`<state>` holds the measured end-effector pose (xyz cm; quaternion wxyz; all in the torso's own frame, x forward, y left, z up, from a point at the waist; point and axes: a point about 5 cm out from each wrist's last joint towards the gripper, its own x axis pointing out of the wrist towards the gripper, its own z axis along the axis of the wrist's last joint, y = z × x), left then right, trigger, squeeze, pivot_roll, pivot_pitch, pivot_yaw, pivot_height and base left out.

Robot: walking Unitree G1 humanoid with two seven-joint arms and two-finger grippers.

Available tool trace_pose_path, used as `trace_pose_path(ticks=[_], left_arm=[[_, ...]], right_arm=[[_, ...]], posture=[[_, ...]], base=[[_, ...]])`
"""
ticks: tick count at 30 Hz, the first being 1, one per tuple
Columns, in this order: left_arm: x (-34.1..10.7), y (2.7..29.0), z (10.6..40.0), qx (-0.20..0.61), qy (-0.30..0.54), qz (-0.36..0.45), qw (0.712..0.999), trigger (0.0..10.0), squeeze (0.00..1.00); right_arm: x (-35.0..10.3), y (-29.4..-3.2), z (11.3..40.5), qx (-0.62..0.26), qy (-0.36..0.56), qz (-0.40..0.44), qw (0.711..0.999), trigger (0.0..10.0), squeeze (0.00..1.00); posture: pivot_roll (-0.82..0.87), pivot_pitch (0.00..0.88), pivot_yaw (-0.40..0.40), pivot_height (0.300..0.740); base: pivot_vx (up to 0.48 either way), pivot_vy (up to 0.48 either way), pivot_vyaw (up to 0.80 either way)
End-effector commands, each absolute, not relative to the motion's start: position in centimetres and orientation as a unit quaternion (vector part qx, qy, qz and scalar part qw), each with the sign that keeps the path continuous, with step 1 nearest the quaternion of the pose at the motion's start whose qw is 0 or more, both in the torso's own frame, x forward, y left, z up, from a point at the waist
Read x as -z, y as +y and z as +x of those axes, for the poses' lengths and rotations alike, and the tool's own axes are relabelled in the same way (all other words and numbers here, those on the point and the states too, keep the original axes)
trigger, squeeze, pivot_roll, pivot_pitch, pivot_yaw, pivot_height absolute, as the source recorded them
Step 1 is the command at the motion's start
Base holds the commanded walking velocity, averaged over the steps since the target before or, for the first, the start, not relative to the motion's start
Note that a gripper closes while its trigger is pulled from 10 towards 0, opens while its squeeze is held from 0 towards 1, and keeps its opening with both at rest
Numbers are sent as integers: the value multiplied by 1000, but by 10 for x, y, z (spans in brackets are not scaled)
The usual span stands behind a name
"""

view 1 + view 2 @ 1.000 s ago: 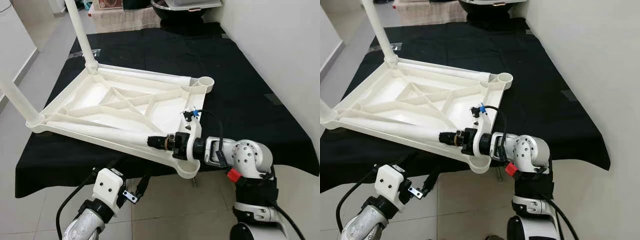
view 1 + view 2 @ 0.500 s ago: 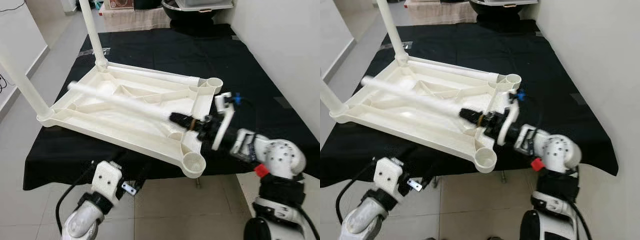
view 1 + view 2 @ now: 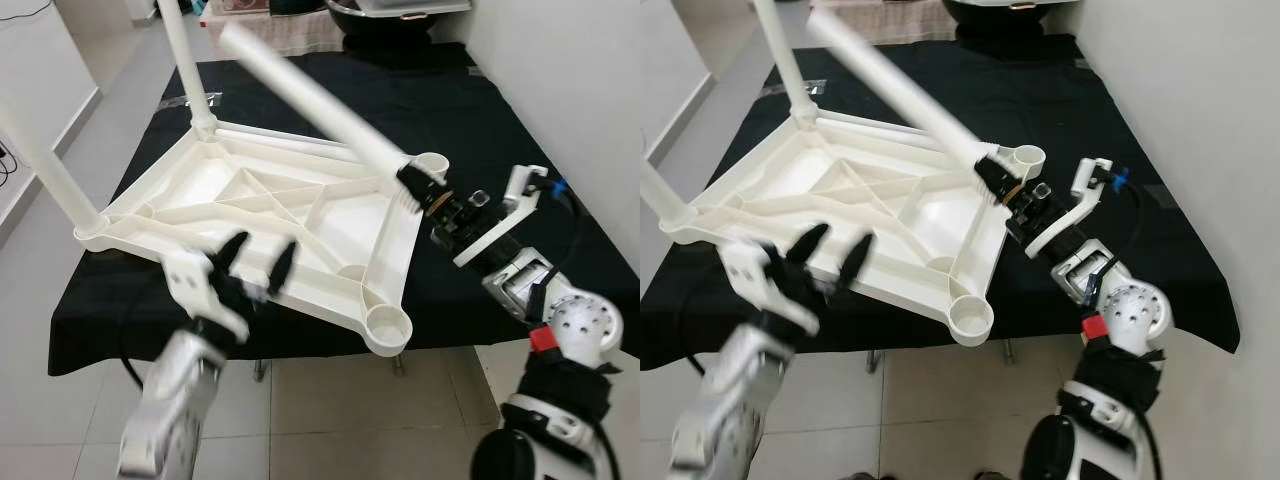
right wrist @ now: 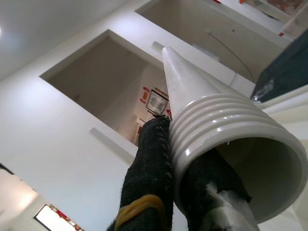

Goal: Building children table

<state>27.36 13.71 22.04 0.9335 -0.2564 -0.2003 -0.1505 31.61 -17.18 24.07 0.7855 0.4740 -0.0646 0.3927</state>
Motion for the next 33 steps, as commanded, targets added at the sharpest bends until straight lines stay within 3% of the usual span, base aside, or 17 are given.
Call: trace_pose_path(ticks=[1,2,3,4,8,11,18,33], left_arm=[[-223,145,285,128,-185,-333,916,10000,0],[-223,145,285,128,-185,-333,916,10000,0],[-243,148,298,133,-204,-407,880,10000,0],[-251,151,304,137,-213,-438,863,10000,0],[-255,153,307,140,-217,-455,852,10000,0],[-272,152,318,175,-215,-511,814,10000,0],[-283,145,325,227,-191,-585,755,10000,0],[-297,141,325,296,-183,-574,741,10000,0]], right_arm=[[-243,-166,310,-420,-79,469,773,0,0],[-243,-166,310,-420,-79,469,773,0,0],[-241,-160,307,-440,-77,474,759,0,0],[-243,-157,305,-450,-80,476,751,0,0],[-244,-156,304,-457,-82,478,745,0,0],[-246,-141,290,-508,-79,461,723,0,0],[-249,-126,280,-559,-74,450,693,0,0],[-250,-113,274,-586,-51,410,697,0,0]], posture=[[-47,112,26,740],[-47,112,26,740],[-45,108,26,740],[-49,105,28,740],[-52,105,32,740],[-55,102,35,740],[-55,100,38,740],[-59,106,33,740]], base=[[0,0,0],[0,0,0],[0,0,0],[0,0,0],[0,0,0],[0,0,0],[0,0,0],[0,0,0]])
